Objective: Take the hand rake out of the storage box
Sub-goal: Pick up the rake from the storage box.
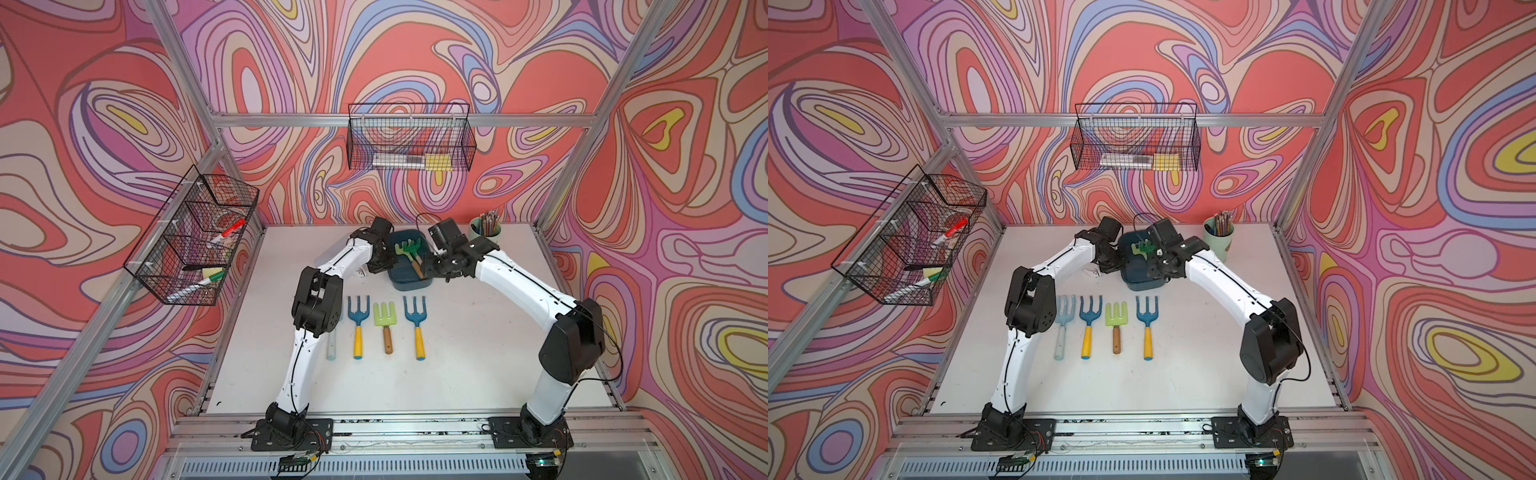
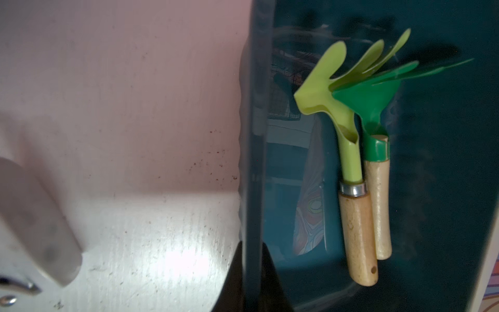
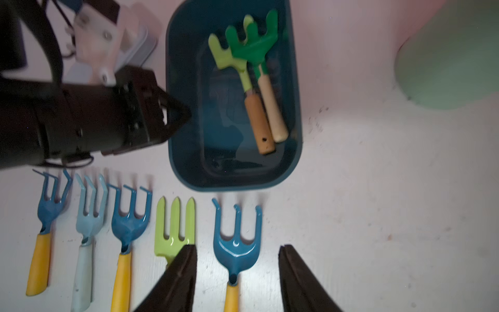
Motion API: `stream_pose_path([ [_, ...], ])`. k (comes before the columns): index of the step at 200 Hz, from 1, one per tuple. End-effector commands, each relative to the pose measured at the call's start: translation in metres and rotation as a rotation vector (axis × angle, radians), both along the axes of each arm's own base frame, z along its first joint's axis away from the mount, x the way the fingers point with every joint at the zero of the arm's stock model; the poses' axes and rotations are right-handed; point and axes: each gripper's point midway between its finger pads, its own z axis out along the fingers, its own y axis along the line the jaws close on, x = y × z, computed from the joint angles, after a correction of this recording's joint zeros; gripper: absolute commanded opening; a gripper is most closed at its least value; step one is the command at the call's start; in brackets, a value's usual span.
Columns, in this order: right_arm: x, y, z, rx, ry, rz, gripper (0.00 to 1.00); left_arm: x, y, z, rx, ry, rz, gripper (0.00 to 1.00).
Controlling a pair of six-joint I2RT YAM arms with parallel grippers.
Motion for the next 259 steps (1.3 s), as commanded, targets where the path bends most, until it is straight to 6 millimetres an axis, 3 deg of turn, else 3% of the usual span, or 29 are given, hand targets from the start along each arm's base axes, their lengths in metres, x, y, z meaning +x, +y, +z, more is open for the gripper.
stream_pose_path([
  [1, 0.017, -0.001, -0.027, -0.131, 0.051, 0.116, 0.49, 0.007, -0.004, 0.007, -0.028, -0.018, -0.018, 0.02],
  [26, 0.045, 0.004, -0.037, -0.192, 0.035, 0.159, 0.45, 0.007, -0.005, 0.007, -0.03, -0.017, -0.023, 0.02],
  [62, 0.067, 0.011, -0.053, -0.221, 0.02, 0.165, 0.44, 0.005, -0.003, 0.009, -0.014, -0.024, -0.044, 0.02],
  [122, 0.087, 0.011, -0.096, -0.277, 0.05, 0.128, 0.42, 0.0, -0.006, 0.005, 0.026, -0.028, -0.077, 0.02],
  [204, 0.105, 0.03, -0.123, -0.202, 0.049, 0.109, 0.35, 0.003, -0.005, 0.005, 0.028, -0.034, -0.055, 0.01],
  [259, 0.111, 0.022, -0.142, -0.25, 0.048, 0.075, 0.35, 0.002, -0.005, 0.007, 0.032, -0.036, -0.055, 0.01],
])
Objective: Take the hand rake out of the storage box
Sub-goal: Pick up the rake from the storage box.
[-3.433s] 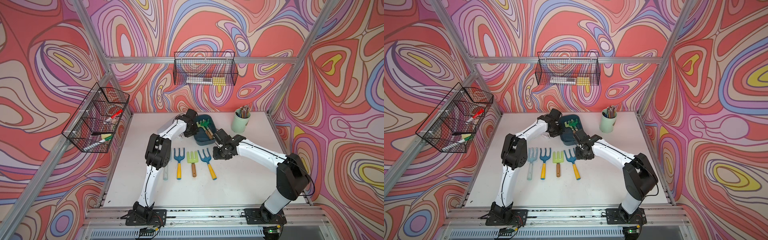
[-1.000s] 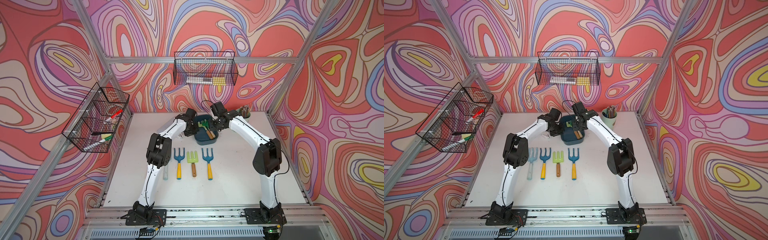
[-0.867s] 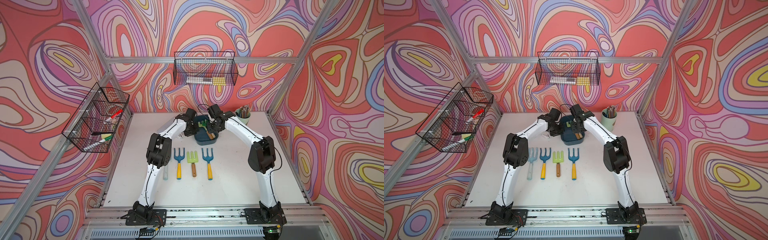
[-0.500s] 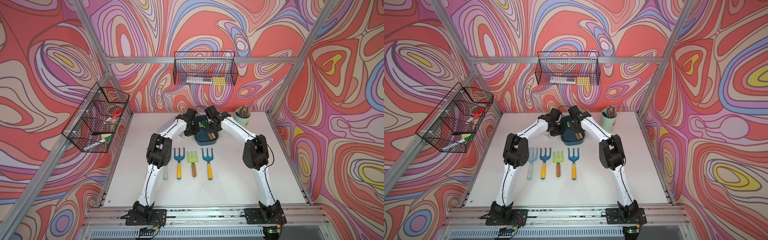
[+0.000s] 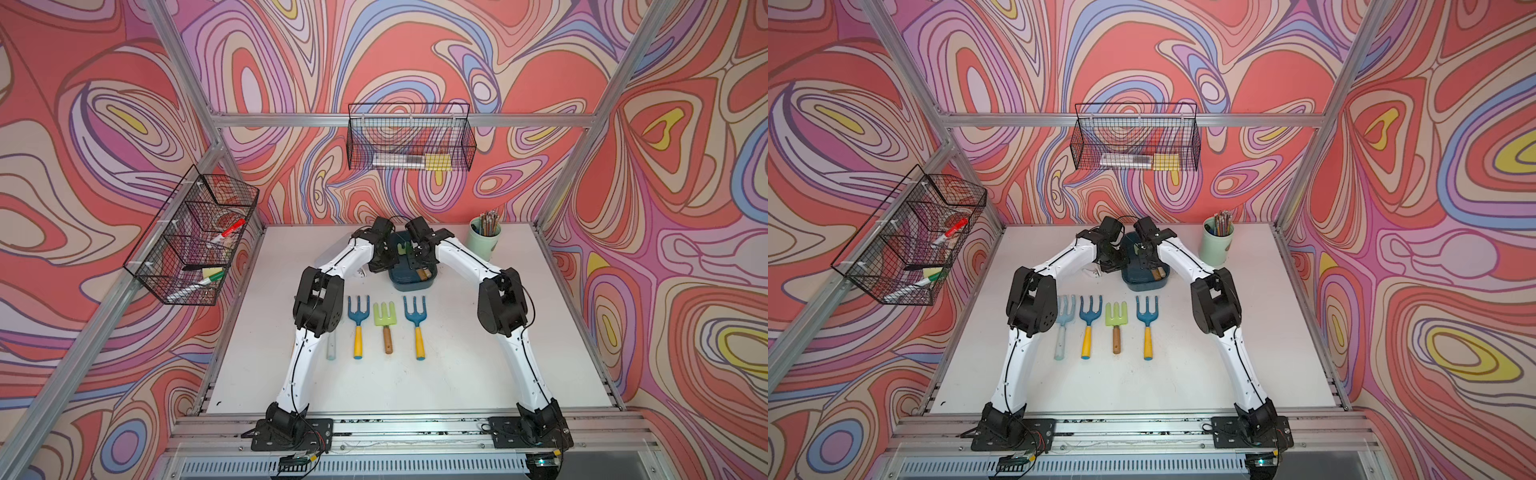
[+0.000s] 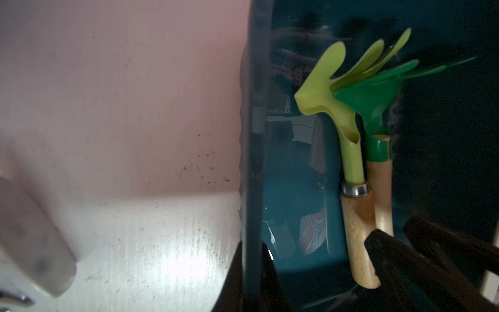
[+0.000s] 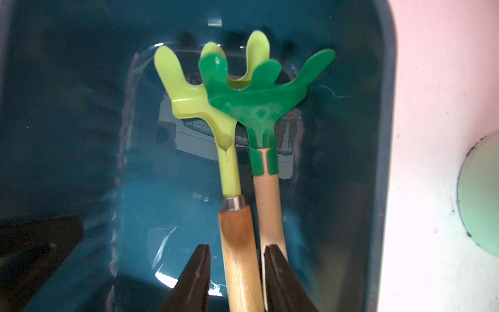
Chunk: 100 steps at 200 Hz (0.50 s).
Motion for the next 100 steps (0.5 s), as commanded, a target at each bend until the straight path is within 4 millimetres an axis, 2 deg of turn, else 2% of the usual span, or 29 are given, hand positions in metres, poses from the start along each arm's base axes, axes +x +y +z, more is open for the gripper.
stream_pose_path([
  [1, 0.008, 0.0, -0.008, -0.005, -0.019, -0.021, 0.35, 0.003, -0.001, 0.008, 0.01, -0.021, -0.003, 0.01],
  [61, 0.001, 0.005, -0.038, 0.022, 0.028, -0.016, 0.28, 0.004, -0.003, 0.011, 0.0, -0.022, -0.002, 0.0],
  [100, 0.0, 0.008, -0.051, 0.033, 0.052, -0.018, 0.29, 0.004, -0.004, 0.009, -0.006, -0.017, -0.004, 0.0],
])
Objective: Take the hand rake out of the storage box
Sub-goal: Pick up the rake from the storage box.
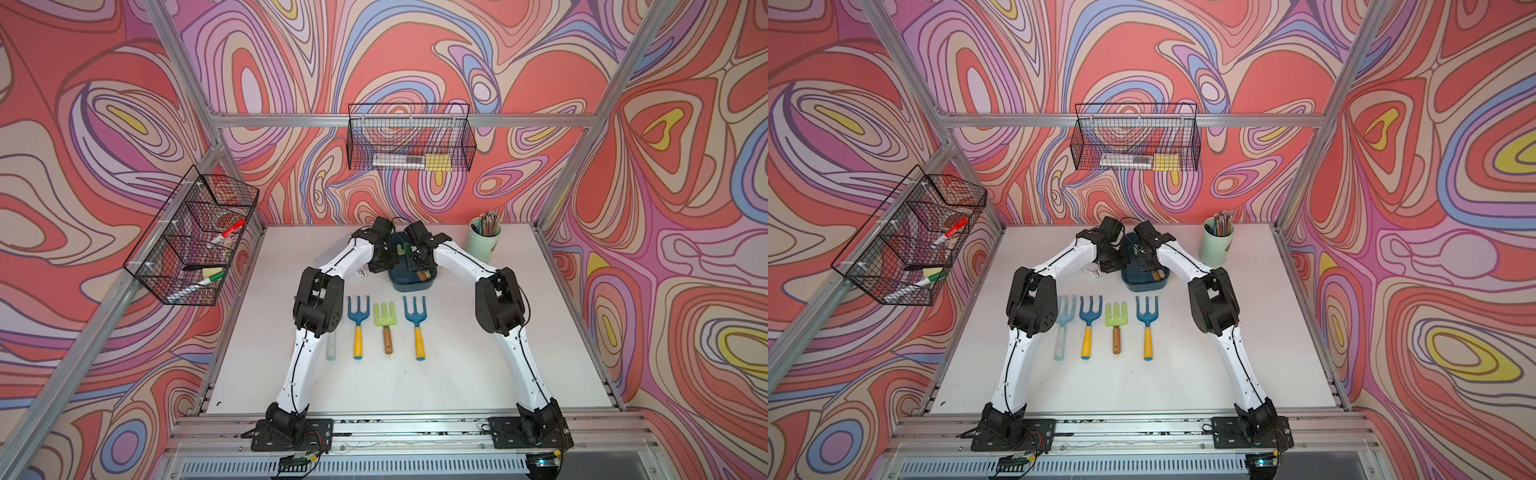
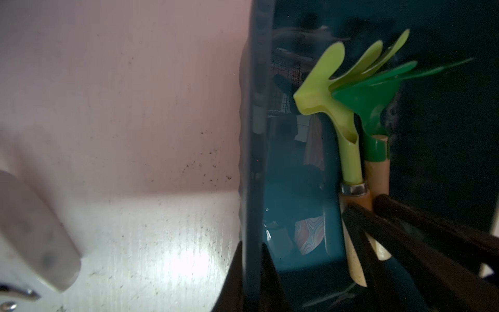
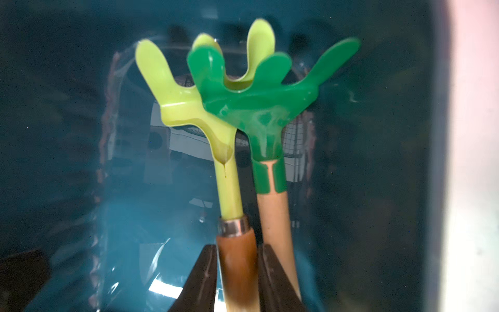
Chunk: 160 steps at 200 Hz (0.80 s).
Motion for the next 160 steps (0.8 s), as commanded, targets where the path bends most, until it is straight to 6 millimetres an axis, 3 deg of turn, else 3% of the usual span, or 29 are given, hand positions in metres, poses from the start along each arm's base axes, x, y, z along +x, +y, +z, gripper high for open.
stream_pose_path([
  [1, -0.003, 0.001, -0.025, 0.003, 0.042, -0.01, 0.29, 0.005, -0.005, 0.008, -0.012, -0.022, -0.005, 0.0],
  [40, -0.004, 0.006, -0.036, 0.024, 0.068, -0.011, 0.29, 0.005, -0.005, 0.01, -0.017, -0.023, -0.006, 0.0],
  [58, -0.006, 0.007, -0.036, 0.04, 0.069, -0.024, 0.23, 0.005, -0.004, 0.008, -0.011, -0.02, -0.003, 0.0],
  [85, -0.003, 0.016, -0.011, 0.144, 0.024, -0.032, 0.19, 0.004, -0.002, 0.003, 0.003, -0.009, 0.004, 0.0],
  [116, -0.002, 0.038, 0.028, 0.44, 0.026, -0.024, 0.19, 0.003, -0.001, 0.0, 0.006, 0.0, 0.01, 0.0],
  [141, -0.001, 0.042, 0.045, 0.654, 0.051, -0.04, 0.18, 0.002, 0.0, -0.001, 0.012, 0.001, 0.009, 0.0],
  [160, -0.001, 0.042, 0.054, 0.698, 0.047, -0.036, 0.18, 0.002, 0.002, -0.001, 0.018, 0.002, 0.011, 0.0],
])
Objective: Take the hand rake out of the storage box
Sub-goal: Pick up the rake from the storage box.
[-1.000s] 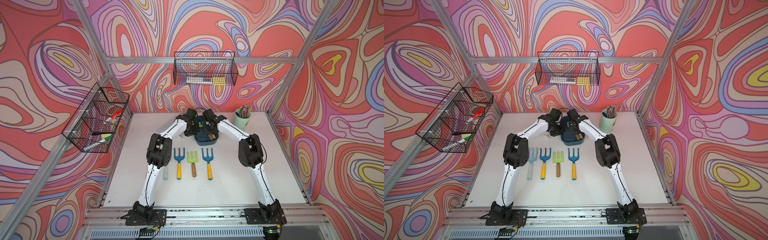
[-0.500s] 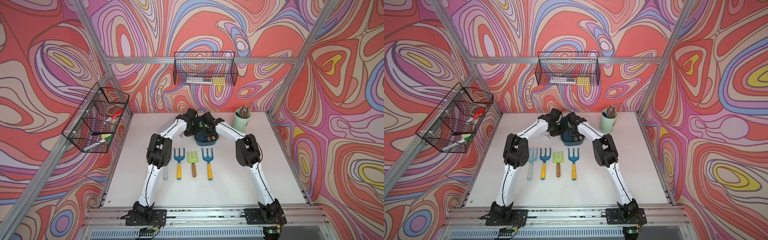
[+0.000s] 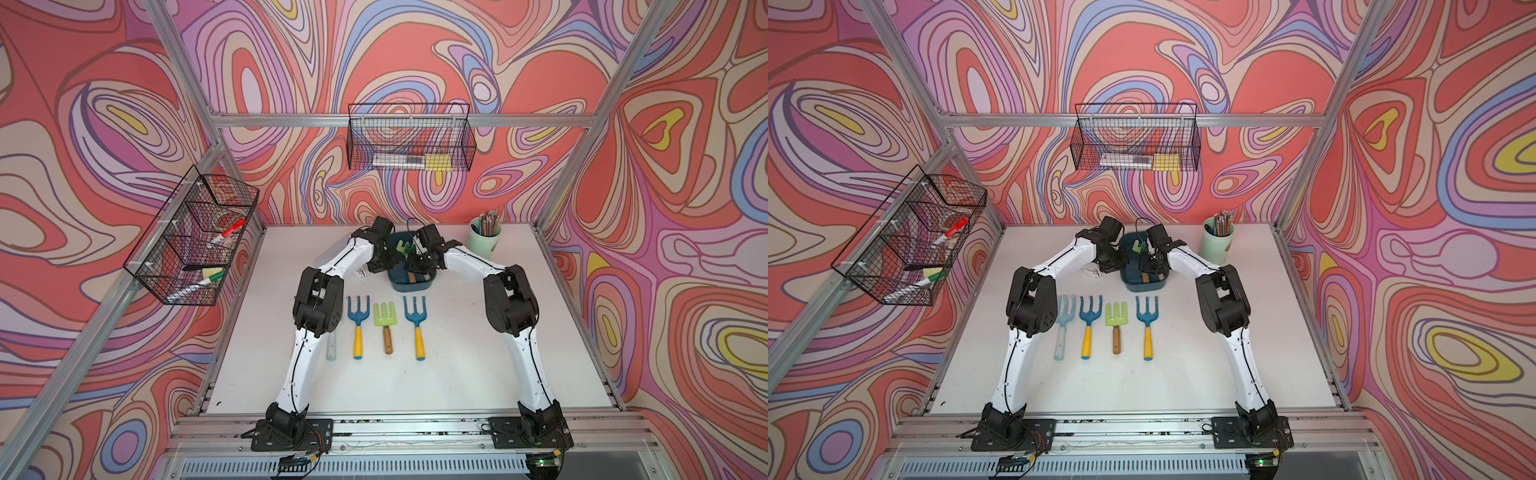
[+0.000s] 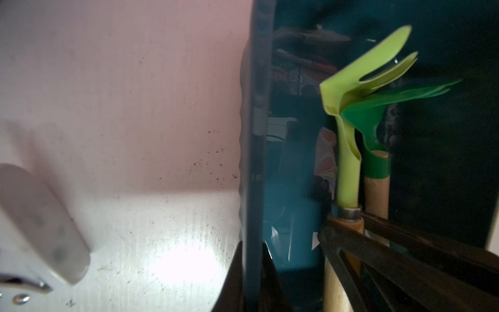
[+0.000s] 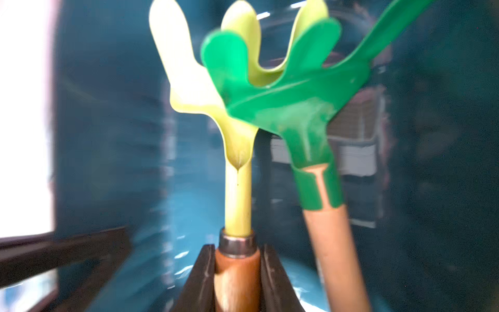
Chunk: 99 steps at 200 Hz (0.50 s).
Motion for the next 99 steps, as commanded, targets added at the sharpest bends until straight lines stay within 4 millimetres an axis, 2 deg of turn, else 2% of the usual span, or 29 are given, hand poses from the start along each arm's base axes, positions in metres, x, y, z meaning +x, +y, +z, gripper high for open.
stream_pose_path([
  [1, 0.008, 0.017, 0.046, 0.207, -0.048, 0.016, 0.18, 0.003, -0.001, 0.0, 0.006, -0.004, 0.003, 0.0],
  [80, 0.001, 0.031, 0.097, 0.372, -0.068, 0.068, 0.2, 0.005, 0.006, -0.006, 0.004, 0.012, 0.03, 0.0],
  [99, 0.003, 0.026, 0.108, 0.364, -0.089, 0.048, 0.2, 0.004, 0.007, -0.005, 0.005, 0.011, 0.033, 0.0],
])
